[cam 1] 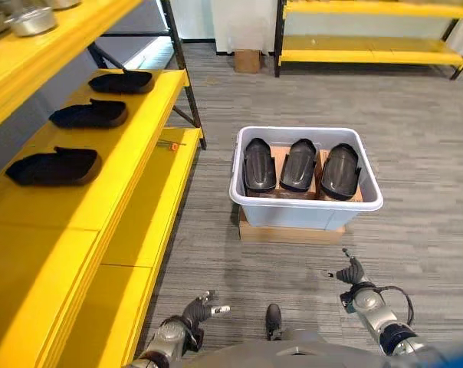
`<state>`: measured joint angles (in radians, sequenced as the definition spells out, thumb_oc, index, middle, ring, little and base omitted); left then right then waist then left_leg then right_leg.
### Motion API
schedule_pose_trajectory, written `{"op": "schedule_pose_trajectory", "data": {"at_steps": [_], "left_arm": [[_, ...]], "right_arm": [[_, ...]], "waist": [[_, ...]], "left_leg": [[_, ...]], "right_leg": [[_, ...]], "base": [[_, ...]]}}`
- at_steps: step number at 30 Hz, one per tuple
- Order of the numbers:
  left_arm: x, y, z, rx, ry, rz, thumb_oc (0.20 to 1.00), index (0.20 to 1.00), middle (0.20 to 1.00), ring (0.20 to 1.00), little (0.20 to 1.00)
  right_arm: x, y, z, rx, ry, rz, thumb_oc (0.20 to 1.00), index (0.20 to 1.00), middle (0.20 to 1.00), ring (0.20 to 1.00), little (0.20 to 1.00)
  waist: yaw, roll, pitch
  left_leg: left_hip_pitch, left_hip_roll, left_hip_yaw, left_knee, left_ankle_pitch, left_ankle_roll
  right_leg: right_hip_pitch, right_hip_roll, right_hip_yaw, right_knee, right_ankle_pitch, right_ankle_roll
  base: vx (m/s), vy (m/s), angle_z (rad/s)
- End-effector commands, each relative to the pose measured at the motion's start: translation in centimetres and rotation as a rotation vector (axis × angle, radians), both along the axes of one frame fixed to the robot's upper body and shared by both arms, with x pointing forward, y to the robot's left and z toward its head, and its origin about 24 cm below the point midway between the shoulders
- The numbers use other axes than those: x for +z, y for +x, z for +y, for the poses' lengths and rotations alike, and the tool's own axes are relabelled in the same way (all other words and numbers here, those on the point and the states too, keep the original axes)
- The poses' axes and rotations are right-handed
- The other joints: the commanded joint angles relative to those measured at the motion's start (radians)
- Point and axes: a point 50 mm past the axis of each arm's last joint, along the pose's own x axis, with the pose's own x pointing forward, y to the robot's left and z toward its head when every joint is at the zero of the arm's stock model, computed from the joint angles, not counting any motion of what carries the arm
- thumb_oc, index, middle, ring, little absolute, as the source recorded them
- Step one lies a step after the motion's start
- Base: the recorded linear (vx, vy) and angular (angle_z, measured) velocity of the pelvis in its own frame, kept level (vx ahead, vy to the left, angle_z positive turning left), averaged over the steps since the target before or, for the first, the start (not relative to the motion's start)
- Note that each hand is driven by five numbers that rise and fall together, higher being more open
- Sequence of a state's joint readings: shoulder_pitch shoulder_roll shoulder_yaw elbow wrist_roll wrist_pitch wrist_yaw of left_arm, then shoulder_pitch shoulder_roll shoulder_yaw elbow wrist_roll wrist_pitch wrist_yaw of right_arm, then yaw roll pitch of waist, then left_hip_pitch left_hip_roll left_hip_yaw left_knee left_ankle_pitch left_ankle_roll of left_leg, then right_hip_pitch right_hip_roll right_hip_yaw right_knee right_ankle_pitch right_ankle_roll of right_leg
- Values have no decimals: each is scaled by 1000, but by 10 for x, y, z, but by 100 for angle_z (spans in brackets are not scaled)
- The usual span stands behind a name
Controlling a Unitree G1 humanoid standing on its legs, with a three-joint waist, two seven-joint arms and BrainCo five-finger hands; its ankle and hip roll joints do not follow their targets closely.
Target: Move parts from the plastic box to the shelf.
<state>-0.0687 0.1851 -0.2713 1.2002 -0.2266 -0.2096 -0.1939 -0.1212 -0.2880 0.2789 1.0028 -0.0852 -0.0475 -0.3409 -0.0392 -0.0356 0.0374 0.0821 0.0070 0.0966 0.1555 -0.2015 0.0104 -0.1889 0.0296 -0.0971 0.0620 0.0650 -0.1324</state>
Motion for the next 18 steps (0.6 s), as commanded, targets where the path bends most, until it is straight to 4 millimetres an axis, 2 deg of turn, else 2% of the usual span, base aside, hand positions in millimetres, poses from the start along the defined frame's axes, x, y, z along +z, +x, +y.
{"op": "schedule_pose_trajectory", "data": {"at_steps": [1,4,7,9,13,14,15,17,18], "left_arm": [[-1,-1,-4,29,-14,-15,1000,1000,1000,1000,1000],[-2,-7,-3,53,-13,-19,1000,1000,1000,1000,1000],[-2,-8,-2,73,-16,-24,1000,1000,1000,1000,1000],[-1,-5,2,113,-14,-38,1000,1000,1000,1000,1000],[3,8,1,136,-8,-70,1000,1000,1000,1000,1000],[4,9,1,135,-8,-74,1000,1000,1000,1000,1000],[5,12,2,137,-6,-82,1000,1000,1000,1000,1000],[8,18,0,128,-5,-102,1000,1000,1000,1000,1000],[9,20,0,123,-2,-119,1000,1000,1000,1000,1000]], "right_arm": [[2,-5,-11,-43,-117,-39,1000,1000,1000,1000,1000],[4,-7,-18,-65,-171,-51,1000,1000,1000,1000,1000],[5,-7,-21,-70,-200,-55,1000,1000,1000,1000,1000],[6,-8,-25,-88,-230,-64,1000,1000,1000,1000,1000],[6,-9,-27,-106,-228,-64,1000,1000,1000,1000,1000],[6,-10,-27,-112,-223,-61,1000,1000,1000,1000,1000],[5,-11,-27,-121,-209,-55,1000,1000,1000,1000,1000],[4,-12,-28,-141,-187,-47,1000,1000,1000,1000,1000],[3,-13,-27,-140,-182,-43,1000,1000,1000,1000,1000]], "waist": [[-24,-25,5],[-26,-15,-8],[-27,-8,-13],[-31,0,-19],[-39,4,-15],[-39,4,-14],[-39,5,-11],[-40,10,-1],[-38,14,4]], "left_leg": [[-2,17,-23,-64,38,-10],[-7,25,-20,-45,35,-23],[-22,32,-19,-16,56,-29],[-53,51,12,57,92,-40],[-98,75,98,183,113,-54],[-111,76,100,196,115,-54],[-120,67,109,191,95,-48],[-136,61,136,182,93,-45],[-152,42,146,142,83,-35]], "right_leg": [[-14,-109,-22,12,7,174],[-3,-95,-21,4,-12,155],[2,-84,-19,4,-26,144],[24,-69,-28,-6,-48,123],[63,-60,-56,-24,-70,102],[69,-59,-58,-26,-73,101],[74,-62,-61,-23,-82,102],[90,-61,-65,-24,-88,105],[99,-62,-63,-25,-92,110]], "base": [[190,-176,-17],[195,-190,-9],[99,-126,-14],[145,-226,3],[71,-157,21],[45,-90,14],[52,-69,17],[60,-43,15],[76,-5,15]]}}
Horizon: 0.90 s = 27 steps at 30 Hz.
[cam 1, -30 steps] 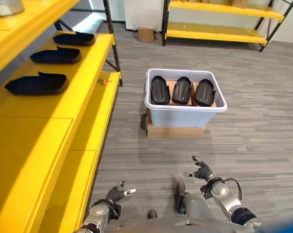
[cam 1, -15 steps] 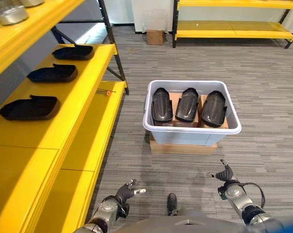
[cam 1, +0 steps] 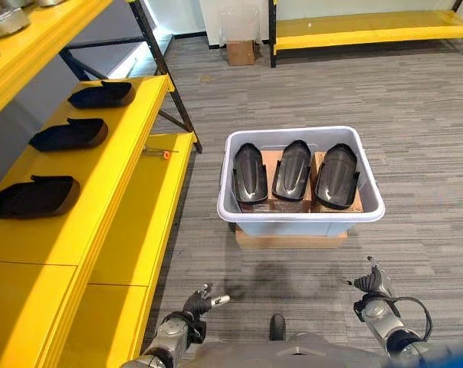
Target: Move parts from the plastic box to the shelf.
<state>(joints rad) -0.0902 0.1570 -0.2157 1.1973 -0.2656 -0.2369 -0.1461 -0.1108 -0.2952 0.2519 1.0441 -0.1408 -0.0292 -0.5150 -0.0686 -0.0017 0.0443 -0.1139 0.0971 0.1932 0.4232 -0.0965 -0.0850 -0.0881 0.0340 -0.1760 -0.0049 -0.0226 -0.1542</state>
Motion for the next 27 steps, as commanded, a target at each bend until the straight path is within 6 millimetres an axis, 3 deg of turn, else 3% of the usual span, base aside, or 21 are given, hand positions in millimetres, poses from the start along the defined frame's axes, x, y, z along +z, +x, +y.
{"op": "schedule_pose_trajectory", "data": {"at_steps": [1,2,4,6,8,11,20,27], "left_arm": [[6,9,3,11,19,-66,1000,1000,1000,1000,1000],[7,10,4,8,25,-73,1000,1000,1000,1000,1000],[9,14,5,10,42,-98,1000,1000,1000,1000,1000],[10,12,8,36,41,-105,1000,1000,1000,1000,1000],[9,9,10,48,46,-106,1000,1000,1000,1000,1000],[9,6,16,69,51,-97,1000,1000,1000,1000,1000],[6,2,18,72,66,-81,1000,1000,1000,1000,1000],[3,-8,20,71,68,-59,1000,1000,1000,1000,1000]], "right_arm": [[1,-4,-9,-41,3,-15,1000,1000,1000,1000,1000],[1,-5,-8,-37,10,-10,1000,1000,1000,1000,1000],[-2,-9,-5,-33,30,11,1000,1000,1000,1000,1000],[-4,-10,0,6,39,30,1000,1000,1000,1000,1000],[-4,-6,5,55,49,41,1000,1000,1000,1000,1000],[-5,-4,12,99,65,51,1000,1000,1000,1000,1000],[-5,1,25,143,105,36,1000,1000,1000,1000,1000],[13,25,39,176,143,-88,1000,1000,1000,1000,1000]], "waist": [[-5,-17,5],[-2,-15,11],[14,-2,21],[46,1,33],[65,-3,43],[68,-7,45],[72,-9,31],[88,-20,22]], "left_leg": [[28,-57,60,-158,-16,65],[10,-61,69,-184,-3,68],[-60,-69,90,-269,94,59],[-142,-62,27,-319,190,46],[-174,-58,-25,-328,220,46],[-139,-51,-30,-338,212,55],[-15,-97,-55,-396,165,89],[7,-112,-50,-409,149,110]], "right_leg": [[12,-66,15,38,-10,138],[25,-66,13,32,-14,142],[81,-56,6,-8,-27,149],[126,-38,48,-28,-38,147],[143,-33,86,-30,-41,144],[155,-34,101,-21,-49,147],[150,-27,92,2,-43,151],[131,-21,66,49,-67,147]], "base": [[86,6,18],[91,33,12],[155,83,12],[225,102,0],[155,97,-77],[122,147,-112],[98,108,-9],[67,86,13]]}}
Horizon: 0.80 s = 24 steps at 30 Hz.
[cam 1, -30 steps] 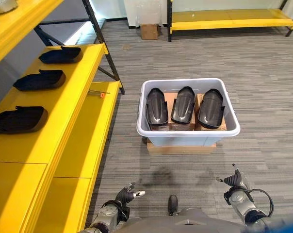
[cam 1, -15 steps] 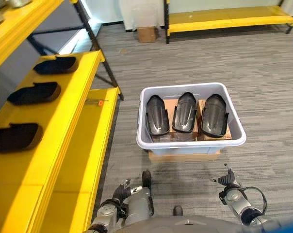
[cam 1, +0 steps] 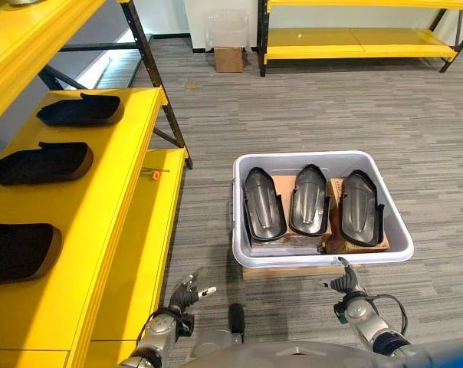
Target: Move parts from the plastic box to the shelf.
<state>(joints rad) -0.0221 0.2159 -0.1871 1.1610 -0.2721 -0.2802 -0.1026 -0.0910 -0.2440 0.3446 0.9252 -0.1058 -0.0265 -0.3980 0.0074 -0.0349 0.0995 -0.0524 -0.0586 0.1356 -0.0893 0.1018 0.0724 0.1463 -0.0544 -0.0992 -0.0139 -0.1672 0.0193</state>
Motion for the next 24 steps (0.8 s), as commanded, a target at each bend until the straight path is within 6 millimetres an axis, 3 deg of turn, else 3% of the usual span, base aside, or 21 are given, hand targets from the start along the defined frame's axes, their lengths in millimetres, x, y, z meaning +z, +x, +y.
{"op": "schedule_pose_trajectory", "data": {"at_steps": [1,6,10,11,12,13,14,15,16,19,24], "left_arm": [[1,5,-8,-3,-12,-36,1000,1000,1000,1000,1000],[-2,-7,-5,45,-4,-21,1000,1000,1000,1000,1000],[-1,-11,1,99,19,-34,1000,1000,1000,1000,1000],[1,-9,2,126,32,-55,1000,1000,1000,1000,1000],[3,-5,6,156,38,-78,1000,1000,1000,1000,1000],[12,9,18,179,59,-127,1000,1000,1000,1000,1000],[17,17,21,182,65,-150,1000,1000,1000,1000,1000],[19,20,23,187,65,-162,1000,1000,1000,1000,1000],[23,28,27,209,63,-179,1000,1000,1000,1000,1000],[30,38,31,257,75,-216,1000,1000,1000,1000,1000],[38,45,31,309,48,-269,1000,1000,1000,1000,1000]], "right_arm": [[18,19,-5,16,-24,-111,1000,1000,1000,1000,1000],[38,33,-3,-14,-12,-217,1000,1000,1000,1000,1000],[47,37,-4,-55,-14,-279,1000,1000,1000,1000,1000],[50,40,-4,-74,-2,-301,1000,1000,1000,1000,1000],[53,42,-3,-75,0,-315,1000,1000,1000,1000,1000],[54,46,0,-83,17,-322,1000,1000,1000,1000,1000],[53,46,3,-91,35,-315,1000,1000,1000,1000,1000],[51,46,4,-94,44,-306,1000,1000,1000,1000,1000],[49,46,4,-82,58,-277,1000,1000,1000,1000,1000],[44,47,8,-64,77,-254,1000,1000,1000,1000,1000],[54,54,-4,-99,47,-299,1000,1000,1000,1000,1000]], "waist": [[14,12,-34],[16,-2,-42],[11,-7,-24],[13,-3,-7],[21,-7,-2],[24,-34,21],[23,-43,32],[24,-47,39],[28,-45,42],[63,-73,44],[84,-66,36]], "left_leg": [[-54,44,10,105,-52,-45],[-44,43,39,108,-67,-25],[-22,43,56,111,-84,7],[-2,52,53,109,-91,10],[-1,62,60,109,-96,6],[4,73,57,121,-126,0],[1,79,45,130,-139,-3],[-2,85,41,138,-147,-6],[-19,105,41,147,-138,-20],[-53,142,53,159,-110,-50],[-65,166,37,108,-53,-97]], "right_leg": [[-105,69,-13,68,71,-27],[-101,80,-30,155,23,-31],[-237,52,-48,420,97,29],[-286,-2,-65,434,141,67],[-290,-54,-83,371,166,87],[-309,-154,-66,240,292,122],[-339,-184,-40,212,348,132],[-353,-194,-32,204,364,136],[-311,-174,-47,170,283,141],[-263,-148,-121,103,242,137],[-212,-114,-158,37,214,109]], "base": [[59,127,4],[54,133,-5],[-16,34,-16],[-63,-151,-14],[-109,-459,-4],[-96,-533,-4],[-91,-515,8],[-62,-304,17],[-46,-276,24],[-52,-361,27],[-40,-113,-11]]}}
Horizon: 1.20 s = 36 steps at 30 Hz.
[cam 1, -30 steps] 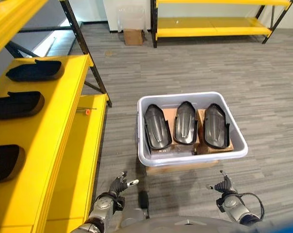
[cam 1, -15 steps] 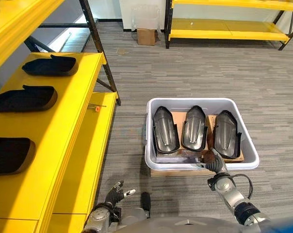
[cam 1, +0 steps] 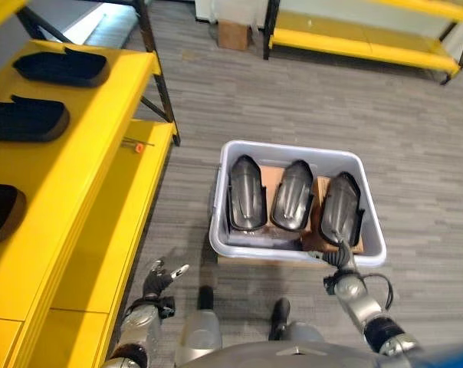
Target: Move parts from the plastic box to the shelf.
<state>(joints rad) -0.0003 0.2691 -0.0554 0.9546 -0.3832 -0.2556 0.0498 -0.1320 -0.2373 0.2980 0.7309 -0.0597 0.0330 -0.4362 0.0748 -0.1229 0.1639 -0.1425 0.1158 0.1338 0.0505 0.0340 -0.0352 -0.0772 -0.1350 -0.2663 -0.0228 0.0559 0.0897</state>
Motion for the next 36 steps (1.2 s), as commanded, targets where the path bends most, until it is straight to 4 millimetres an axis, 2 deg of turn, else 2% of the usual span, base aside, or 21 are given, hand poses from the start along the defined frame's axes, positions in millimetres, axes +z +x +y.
{"op": "schedule_pose_trajectory", "data": {"at_steps": [1,6,11,12,13,14,16,18,20,21,24,27,28,32,36], "left_arm": [[8,17,-7,13,-14,-79,1000,1000,1000,1000,1000],[9,9,-8,85,-38,-133,1000,1000,1000,1000,1000],[33,22,-1,122,-31,-295,1000,1000,1000,1000,1000],[39,26,0,125,-19,-331,1000,1000,1000,1000,1000],[60,41,8,143,19,-437,1000,1000,1000,1000,1000],[60,41,8,143,19,-437,1000,1000,1000,1000,1000],[89,58,16,175,74,-574,1000,1000,1000,1000,1000],[110,66,22,212,108,-668,1000,1000,1000,1000,1000],[114,68,24,225,116,-691,1000,1000,1000,1000,1000],[143,77,31,283,142,-823,1000,1000,1000,1000,1000],[167,84,34,282,167,-922,1000,1000,1000,1000,1000],[191,93,34,264,156,-1035,1000,1000,1000,1000,1000],[191,93,34,264,156,-1035,1000,1000,1000,1000,1000],[207,100,29,233,107,-1123,1000,1000,1000,1000,1000],[214,101,26,224,82,-1163,1000,1000,1000,1000,1000]], "right_arm": [[18,13,-15,-46,-14,-105,1000,1000,1000,1000,1000],[27,14,-23,-57,-45,-152,1000,1000,1000,1000,1000],[48,29,-29,-82,-74,-250,1000,1000,1000,1000,1000],[51,33,-30,-86,-79,-269,1000,1000,1000,1000,1000],[67,48,-34,-105,-91,-322,1000,1000,1000,1000,1000],[67,48,-34,-105,-91,-322,1000,1000,1000,1000,1000],[84,65,-42,-140,-97,-366,1000,1000,1000,1000,1000],[94,75,-47,-173,-97,-387,1000,1000,1000,1000,1000],[95,77,-48,-182,-93,-388,1000,1000,1000,1000,1000],[106,90,-55,-274,-80,-402,1000,1000,1000,1000,1000],[116,98,-66,-368,-86,-419,1000,1000,1000,1000,1000],[140,111,-85,-534,-112,-465,1000,1000,1000,1000,1000],[140,111,-85,-534,-112,-465,1000,1000,1000,1000,1000],[166,121,-103,-672,-102,-510,1000,1000,1000,1000,1000],[171,125,-105,-682,-112,-505,1000,1000,1000,1000,1000]], "waist": [[17,22,-29],[15,50,-36],[33,74,-27],[36,76,-24],[47,83,-10],[47,83,-10],[63,91,9],[76,98,22],[78,99,24],[102,106,45],[124,113,63],[150,133,101],[150,133,101],[168,168,147],[176,187,169]], "left_leg": [[26,-9,38,-32,14,10],[37,-8,22,-48,33,0],[39,-19,2,-41,34,3],[36,-20,1,-39,34,4],[21,-23,-3,-32,35,5],[21,-23,-3,-32,35,5],[-2,-27,-12,-28,38,5],[-19,-31,-18,-26,40,4],[-23,-32,-20,-25,41,4],[-54,-38,-37,-15,42,2],[-83,-44,-51,-7,42,2],[-136,-53,-78,9,42,1],[-136,-53,-78,9,42,1],[-204,-65,-92,34,39,1],[-240,-68,-93,52,39,2]], "right_leg": [[12,-34,9,46,-9,38],[46,-24,13,38,-31,14],[60,-22,9,50,-45,1],[59,-22,8,52,-45,1],[51,-23,3,59,-50,-1],[51,-23,3,59,-50,-1],[38,-25,-8,64,-54,-2],[30,-27,-16,65,-57,-3],[28,-28,-18,66,-58,-3],[14,-31,-34,75,-67,-4],[2,-33,-51,82,-77,-5],[-33,-42,-67,102,-89,-7],[-33,-42,-67,102,-89,-7],[-98,-53,-76,149,-111,-16],[-137,-62,-80,185,-128,-22]], "base": [[21,17,-5],[55,29,-6],[51,25,3],[0,0,0],[-11,14,4],[-36,10,6],[-61,7,5],[-70,-4,4],[-49,-25,10],[-65,-52,12],[-65,-57,19],[-99,-48,19],[-80,-26,15],[-73,6,11],[-9,4,0]]}}
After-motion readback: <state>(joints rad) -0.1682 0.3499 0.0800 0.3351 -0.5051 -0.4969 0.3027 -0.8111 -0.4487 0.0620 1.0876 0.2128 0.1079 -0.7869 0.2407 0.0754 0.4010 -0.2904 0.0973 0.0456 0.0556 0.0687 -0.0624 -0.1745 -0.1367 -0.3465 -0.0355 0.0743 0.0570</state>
